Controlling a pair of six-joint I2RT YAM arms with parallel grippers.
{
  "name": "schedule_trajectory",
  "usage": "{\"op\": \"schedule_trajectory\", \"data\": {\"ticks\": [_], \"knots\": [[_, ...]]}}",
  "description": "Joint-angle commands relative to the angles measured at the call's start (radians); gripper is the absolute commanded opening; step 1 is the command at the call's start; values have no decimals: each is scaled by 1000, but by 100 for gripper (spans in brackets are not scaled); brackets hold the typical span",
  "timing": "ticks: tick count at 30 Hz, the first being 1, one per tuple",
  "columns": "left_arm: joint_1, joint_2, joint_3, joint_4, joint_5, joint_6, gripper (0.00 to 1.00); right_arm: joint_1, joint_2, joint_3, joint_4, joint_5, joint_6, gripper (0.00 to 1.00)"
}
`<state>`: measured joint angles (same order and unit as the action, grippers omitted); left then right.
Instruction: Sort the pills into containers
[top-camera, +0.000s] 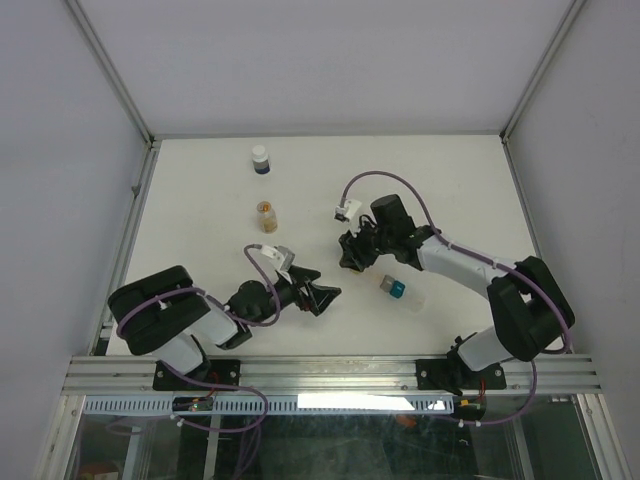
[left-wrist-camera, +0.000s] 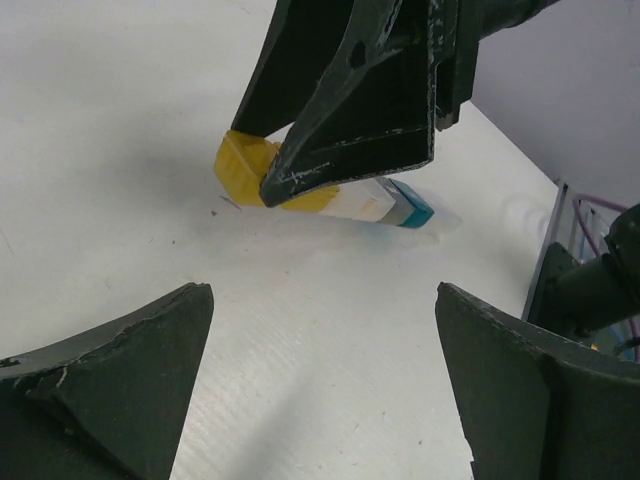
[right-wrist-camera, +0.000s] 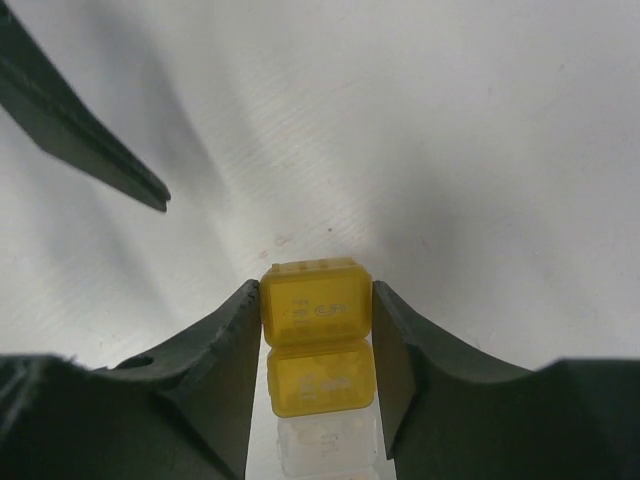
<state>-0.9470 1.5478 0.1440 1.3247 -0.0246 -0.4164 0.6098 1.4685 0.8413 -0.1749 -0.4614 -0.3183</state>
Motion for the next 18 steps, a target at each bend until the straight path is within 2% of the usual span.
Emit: {"op": "schedule_trajectory", "data": {"ticks": [1, 4, 9, 14, 18], "knots": [[5, 93, 44, 147, -90, -303, 96, -8, 32, 45, 74, 116, 273, 16], [2, 184, 68, 246, -96, -410, 93, -10, 37, 42, 97, 137, 346, 14], [-22, 276, 133, 261, -136, -484, 93, -12, 28, 40, 119, 155, 410, 14], [-44, 309, 199, 183, -208, -565, 92, -13, 31, 42, 123, 142, 440, 14], [-49, 333, 256, 115, -231, -601, 84, -14, 38, 43, 123, 134, 446, 14]]}}
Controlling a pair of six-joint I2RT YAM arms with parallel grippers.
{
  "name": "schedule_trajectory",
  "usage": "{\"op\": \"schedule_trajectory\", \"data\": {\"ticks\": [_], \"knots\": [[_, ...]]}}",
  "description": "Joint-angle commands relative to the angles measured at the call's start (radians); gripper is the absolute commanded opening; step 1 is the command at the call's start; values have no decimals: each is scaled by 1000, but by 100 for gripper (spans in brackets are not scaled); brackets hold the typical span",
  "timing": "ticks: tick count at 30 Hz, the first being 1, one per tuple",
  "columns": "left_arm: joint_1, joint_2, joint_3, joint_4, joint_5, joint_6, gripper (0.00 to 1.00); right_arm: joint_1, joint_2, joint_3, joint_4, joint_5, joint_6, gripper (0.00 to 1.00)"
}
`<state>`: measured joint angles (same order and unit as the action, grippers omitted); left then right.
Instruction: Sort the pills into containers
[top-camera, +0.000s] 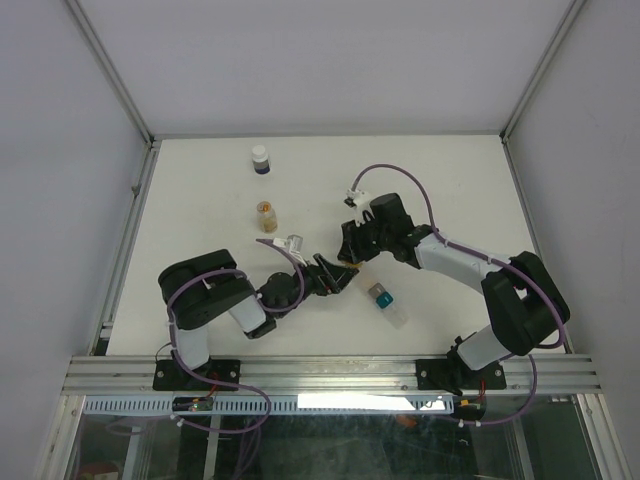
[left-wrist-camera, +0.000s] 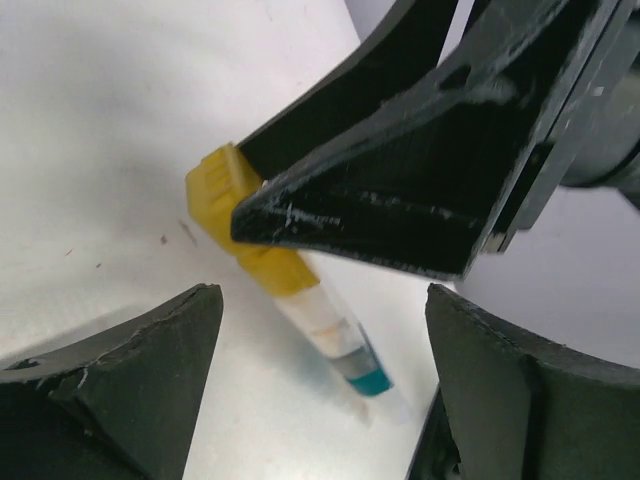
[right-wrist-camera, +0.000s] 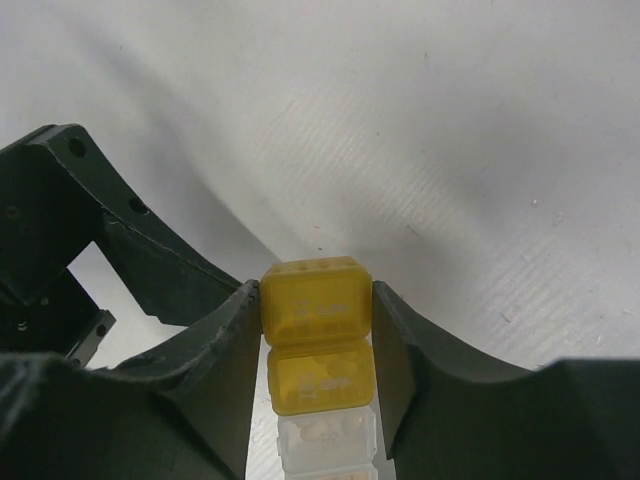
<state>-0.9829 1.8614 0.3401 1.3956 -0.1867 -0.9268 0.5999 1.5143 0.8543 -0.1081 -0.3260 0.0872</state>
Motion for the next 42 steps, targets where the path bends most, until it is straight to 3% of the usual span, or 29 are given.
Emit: {"op": "schedule_trajectory", "data": {"ticks": [1, 13, 23, 27, 34, 42], "knots": [[-14, 30, 70, 35, -74, -102, 82, -5, -8, 30, 56, 3, 41, 14], [-19, 89, 177, -90, -106, -162, 64, -16, -10, 28, 62, -1, 58, 14], [-17, 127, 208, -105, -121, -159, 21, -43, -24, 22, 70, -46, 70, 12], [-13, 123, 191, -84, -114, -132, 10, -67, -27, 22, 70, -106, 74, 10], [-3, 111, 153, -2, -62, -63, 5, -149, -46, 11, 88, -260, 94, 12], [9, 102, 127, 70, -5, -40, 3, -182, -39, 19, 77, -341, 89, 22]]}}
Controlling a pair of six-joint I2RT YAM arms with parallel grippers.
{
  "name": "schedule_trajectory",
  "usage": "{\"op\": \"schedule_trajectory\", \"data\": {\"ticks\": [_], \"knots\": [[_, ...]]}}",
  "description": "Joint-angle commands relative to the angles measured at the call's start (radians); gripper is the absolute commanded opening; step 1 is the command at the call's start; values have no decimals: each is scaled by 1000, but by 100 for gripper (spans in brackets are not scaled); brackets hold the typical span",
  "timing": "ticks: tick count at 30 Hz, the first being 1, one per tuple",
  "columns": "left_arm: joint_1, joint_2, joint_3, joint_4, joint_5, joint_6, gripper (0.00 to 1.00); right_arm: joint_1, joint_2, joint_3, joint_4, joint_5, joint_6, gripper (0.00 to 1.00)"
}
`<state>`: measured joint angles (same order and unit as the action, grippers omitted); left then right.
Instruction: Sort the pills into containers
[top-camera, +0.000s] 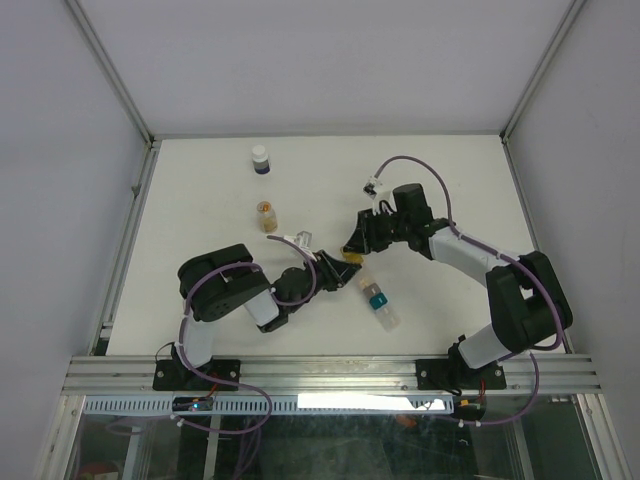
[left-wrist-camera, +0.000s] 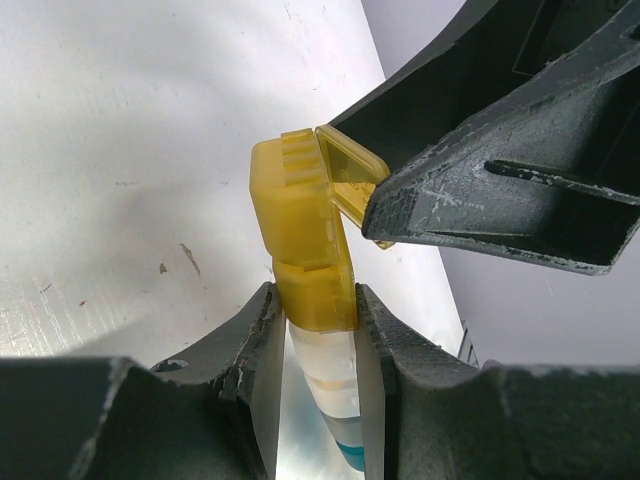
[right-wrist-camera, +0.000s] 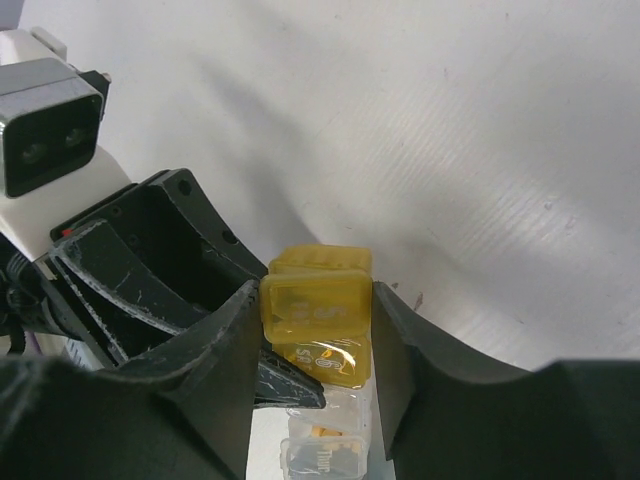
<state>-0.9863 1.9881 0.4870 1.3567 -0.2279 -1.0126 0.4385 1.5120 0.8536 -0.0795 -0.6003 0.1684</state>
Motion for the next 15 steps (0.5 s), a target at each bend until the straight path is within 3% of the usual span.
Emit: {"op": "schedule_trajectory", "data": {"ticks": [1, 8, 15], "knots": [[12, -28, -23, 120, 40, 48, 2, -24, -36, 21, 47, -71, 7, 24], [20, -55, -55, 175, 78, 71, 2, -45, -42, 30, 29, -76, -3, 46], [24, -92, -81, 174, 84, 93, 2, -73, -55, 37, 8, -74, -10, 58]]}}
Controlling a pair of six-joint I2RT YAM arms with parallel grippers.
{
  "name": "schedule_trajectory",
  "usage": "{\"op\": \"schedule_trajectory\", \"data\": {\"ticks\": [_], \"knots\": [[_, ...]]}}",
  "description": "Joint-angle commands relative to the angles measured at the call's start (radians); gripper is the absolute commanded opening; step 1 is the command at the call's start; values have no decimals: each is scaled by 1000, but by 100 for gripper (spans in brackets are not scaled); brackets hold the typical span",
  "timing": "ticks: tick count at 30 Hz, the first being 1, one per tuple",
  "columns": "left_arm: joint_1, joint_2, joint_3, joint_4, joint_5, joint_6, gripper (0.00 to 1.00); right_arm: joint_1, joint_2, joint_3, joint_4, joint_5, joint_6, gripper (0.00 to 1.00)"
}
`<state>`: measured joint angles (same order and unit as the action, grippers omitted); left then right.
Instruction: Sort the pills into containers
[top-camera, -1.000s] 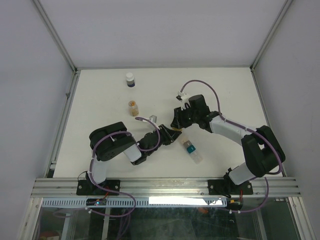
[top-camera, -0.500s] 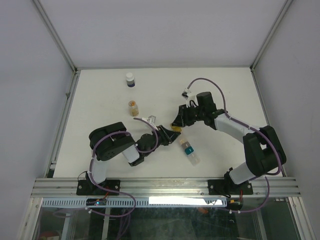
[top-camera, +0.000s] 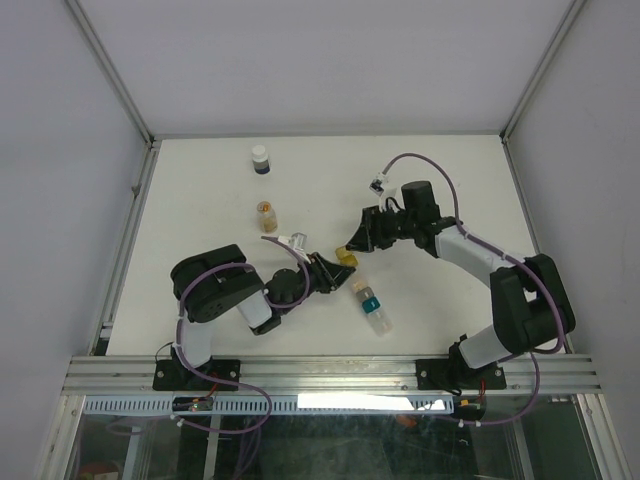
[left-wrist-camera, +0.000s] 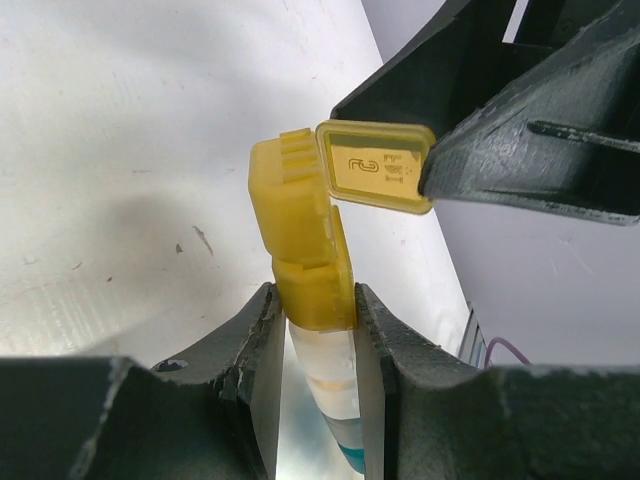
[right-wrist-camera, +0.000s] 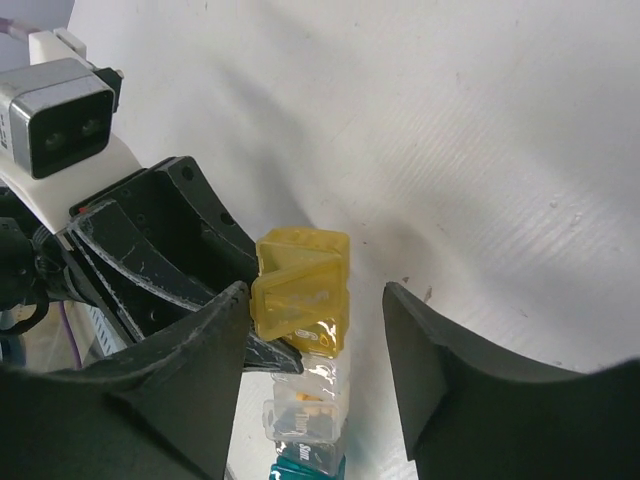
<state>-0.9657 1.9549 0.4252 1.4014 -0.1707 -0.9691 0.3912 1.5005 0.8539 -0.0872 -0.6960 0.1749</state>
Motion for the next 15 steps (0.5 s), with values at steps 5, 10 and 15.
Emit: {"op": "schedule_trajectory", "data": {"ticks": [5, 10, 15], "knots": [[4, -74, -29, 136, 36, 54, 2, -29, -42, 47, -13, 52, -44, 61], [4, -88, -34, 134, 43, 55, 2, -34, -45, 52, -38, 94, -73, 54], [8, -97, -43, 150, 61, 55, 2, -37, -34, 58, -59, 133, -92, 38]]}}
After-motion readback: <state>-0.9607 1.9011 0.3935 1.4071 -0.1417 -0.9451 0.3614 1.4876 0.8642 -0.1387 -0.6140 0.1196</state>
